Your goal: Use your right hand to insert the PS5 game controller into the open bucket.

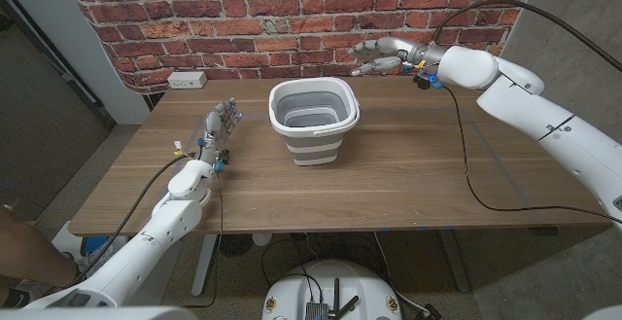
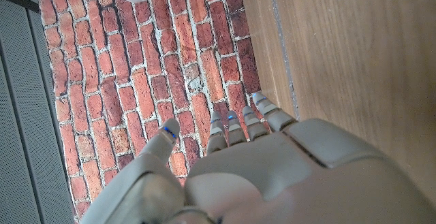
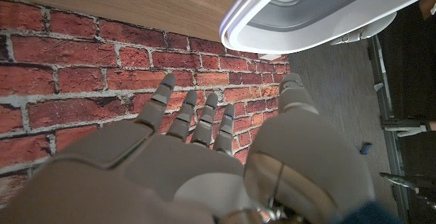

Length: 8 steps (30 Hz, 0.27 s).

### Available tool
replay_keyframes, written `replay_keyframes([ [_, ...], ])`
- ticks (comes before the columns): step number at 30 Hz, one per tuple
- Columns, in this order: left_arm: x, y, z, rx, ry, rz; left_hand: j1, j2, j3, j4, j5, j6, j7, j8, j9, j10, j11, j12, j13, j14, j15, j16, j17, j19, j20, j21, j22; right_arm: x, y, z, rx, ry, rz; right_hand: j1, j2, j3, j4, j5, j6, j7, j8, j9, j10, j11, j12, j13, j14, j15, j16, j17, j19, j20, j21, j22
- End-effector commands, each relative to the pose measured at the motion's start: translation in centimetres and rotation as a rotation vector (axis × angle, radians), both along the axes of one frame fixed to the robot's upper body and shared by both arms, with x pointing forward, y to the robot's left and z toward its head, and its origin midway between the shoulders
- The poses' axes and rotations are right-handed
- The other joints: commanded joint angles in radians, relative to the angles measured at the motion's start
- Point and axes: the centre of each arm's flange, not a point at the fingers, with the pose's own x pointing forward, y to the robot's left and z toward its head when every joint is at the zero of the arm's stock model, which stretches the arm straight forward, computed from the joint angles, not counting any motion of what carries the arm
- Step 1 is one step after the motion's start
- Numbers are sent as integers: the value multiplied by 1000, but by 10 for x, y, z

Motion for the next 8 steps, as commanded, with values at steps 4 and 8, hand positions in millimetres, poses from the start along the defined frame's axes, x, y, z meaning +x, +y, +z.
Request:
replay_keyframes([
  [4, 3, 0, 4, 16, -6, -7, 8, 59, -1, -5, 3, 9, -1, 6, 4, 3, -10, 0, 3, -4, -2, -2, 1, 0, -50, 6, 2, 15, -26, -36, 235, 52, 4, -26, -5, -6, 9, -5, 0, 5, -9, 0, -3, 8, -4, -5, -6, 1, -5, -2, 11, 3, 0, 1],
  [8, 2, 2, 3, 15, -6, -8, 7, 59, -1, -5, 3, 9, -1, 6, 4, 3, -10, 0, 3, -3, -3, -2, 1, 0, -50, 6, 2, 20, -30, -48, 287, 75, -4, -35, -4, -8, 12, -8, 4, 11, -11, 0, -2, 10, -3, -7, -6, 2, -7, -3, 13, 5, 0, 1],
])
